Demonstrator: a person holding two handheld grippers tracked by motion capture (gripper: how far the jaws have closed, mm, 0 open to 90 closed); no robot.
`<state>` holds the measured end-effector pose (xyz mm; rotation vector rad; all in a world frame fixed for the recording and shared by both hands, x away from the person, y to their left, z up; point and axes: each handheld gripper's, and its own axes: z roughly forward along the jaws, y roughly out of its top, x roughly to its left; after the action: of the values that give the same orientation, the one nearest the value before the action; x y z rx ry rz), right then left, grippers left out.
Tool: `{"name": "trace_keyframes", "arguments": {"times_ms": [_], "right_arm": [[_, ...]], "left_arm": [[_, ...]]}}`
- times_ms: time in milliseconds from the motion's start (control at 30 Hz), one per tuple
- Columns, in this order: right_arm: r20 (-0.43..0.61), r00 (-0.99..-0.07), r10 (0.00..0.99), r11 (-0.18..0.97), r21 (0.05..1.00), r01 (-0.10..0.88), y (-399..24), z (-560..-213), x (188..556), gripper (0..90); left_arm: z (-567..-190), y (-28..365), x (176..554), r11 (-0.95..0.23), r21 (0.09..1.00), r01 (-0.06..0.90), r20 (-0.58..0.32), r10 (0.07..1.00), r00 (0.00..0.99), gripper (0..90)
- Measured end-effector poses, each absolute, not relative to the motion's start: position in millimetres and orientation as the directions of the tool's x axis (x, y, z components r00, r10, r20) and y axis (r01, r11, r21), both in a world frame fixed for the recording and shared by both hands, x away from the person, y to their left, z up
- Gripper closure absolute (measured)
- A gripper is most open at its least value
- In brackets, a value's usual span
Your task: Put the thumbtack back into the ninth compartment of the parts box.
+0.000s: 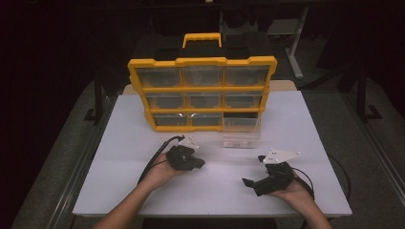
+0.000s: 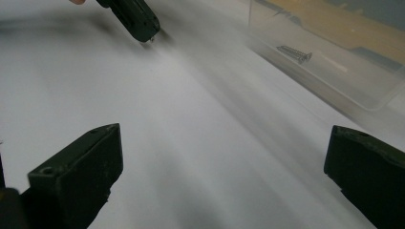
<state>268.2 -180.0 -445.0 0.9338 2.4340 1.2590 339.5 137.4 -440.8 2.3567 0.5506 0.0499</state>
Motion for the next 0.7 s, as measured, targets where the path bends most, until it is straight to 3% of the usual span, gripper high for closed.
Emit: {"name": "trace_keyframes", "arguments": {"times_ms": [700], "right_arm": [[0.073, -0.762, 0.643, 0.426, 0.793, 0.436, -179, -446, 270, 0.0]], "left_arm": [[-405, 129, 358, -0.640, 0.693, 0.332, -0.110, 0.361, 0.926, 87.2]]}}
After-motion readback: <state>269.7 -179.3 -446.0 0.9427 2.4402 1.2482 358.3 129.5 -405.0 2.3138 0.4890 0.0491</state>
